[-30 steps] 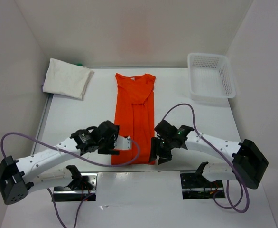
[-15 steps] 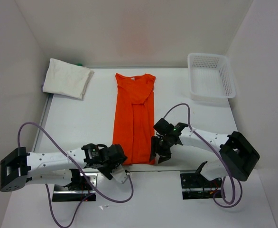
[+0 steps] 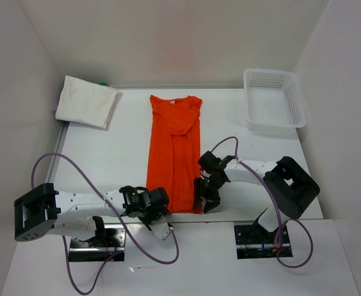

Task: Fold and stack the t-shirts
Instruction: Grab the bottom of the folded rectangular tshirt with both arms

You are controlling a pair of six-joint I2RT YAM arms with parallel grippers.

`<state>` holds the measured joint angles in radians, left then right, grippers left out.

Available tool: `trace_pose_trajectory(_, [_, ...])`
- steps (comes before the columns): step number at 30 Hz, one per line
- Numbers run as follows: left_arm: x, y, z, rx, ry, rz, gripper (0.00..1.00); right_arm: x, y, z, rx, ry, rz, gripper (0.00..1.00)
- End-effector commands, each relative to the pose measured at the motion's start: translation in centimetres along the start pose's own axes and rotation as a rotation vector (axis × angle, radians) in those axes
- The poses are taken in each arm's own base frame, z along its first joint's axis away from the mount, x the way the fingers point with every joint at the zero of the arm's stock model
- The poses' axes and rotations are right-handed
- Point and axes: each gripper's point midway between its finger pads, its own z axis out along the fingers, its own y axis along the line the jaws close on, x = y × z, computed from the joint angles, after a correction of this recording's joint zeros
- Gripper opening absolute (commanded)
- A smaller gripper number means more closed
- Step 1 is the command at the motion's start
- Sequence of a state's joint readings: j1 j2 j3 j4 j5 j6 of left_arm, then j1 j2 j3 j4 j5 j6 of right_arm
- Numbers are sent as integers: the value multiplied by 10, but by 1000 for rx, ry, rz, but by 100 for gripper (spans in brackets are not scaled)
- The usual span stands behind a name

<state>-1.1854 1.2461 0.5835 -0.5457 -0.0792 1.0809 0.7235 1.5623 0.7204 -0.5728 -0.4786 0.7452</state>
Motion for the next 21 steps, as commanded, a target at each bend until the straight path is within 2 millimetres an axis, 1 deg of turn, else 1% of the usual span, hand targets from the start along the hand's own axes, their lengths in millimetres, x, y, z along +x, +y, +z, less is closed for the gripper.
trace_pose_trajectory(1, [-9,-1,3,13,-42,30,57,-14,14,0,-45,-35,-56,57])
trace_pose_trajectory(4, [-10,-1,4,17,-52,30,49,-13,12,2,-39,-30,-52,57])
trace_pose_trajectory(5, [-12,2,2,9,-55,29,45,-13,12,2,-39,-30,-52,56])
trace_pose_trajectory(6, [-13,1,2,13,-64,30,32,-13,12,2,-39,-30,-52,56])
trace_pose_trajectory(7, [-15,4,2,3,-68,29,24,-13,12,2,-39,-29,-42,52])
trace_pose_trajectory(8, [-16,6,2,-7,-72,19,18,-16,16,0,-46,-36,-47,49])
trace_pose_trajectory(9, [-14,9,2,-16,-73,10,14,-16,15,2,-40,-30,-43,44])
trace_pose_trajectory(10, [-14,11,2,-28,-69,-5,5,-19,17,4,-45,-35,-47,32])
trace_pose_trajectory(11, [-15,13,2,-38,-73,-5,3,-19,17,4,-45,-35,-47,25])
trace_pose_trajectory(12, [-11,15,2,-43,-59,-14,1,-23,21,4,-52,-43,-52,19])
trace_pose_trajectory(13, [-11,14,2,-43,-59,-25,0,-24,21,4,-52,-43,-52,13])
trace_pose_trajectory(14, [-11,15,0,-51,-63,-39,0,-24,24,1,-52,-43,-52,3])
trace_pose_trajectory(15, [-7,25,-4,-76,-55,-63,0,-31,26,-1,-39,-70,-56,0])
trace_pose_trajectory(16, [-5,30,-7,-93,-50,-90,0,-36,30,-10,-46,-98,-58,0])
trace_pose_trajectory(17, [-2,36,-10,-110,-43,-112,0,-35,28,-12,-26,-92,-62,0])
trace_pose_trajectory(18, [6,50,-19,-145,-26,-159,0,-46,32,-24,-48,-127,-62,0])
trace_pose_trajectory(21, [23,73,-35,-189,-10,-247,0,-62,36,-47,-60,-162,-48,0])
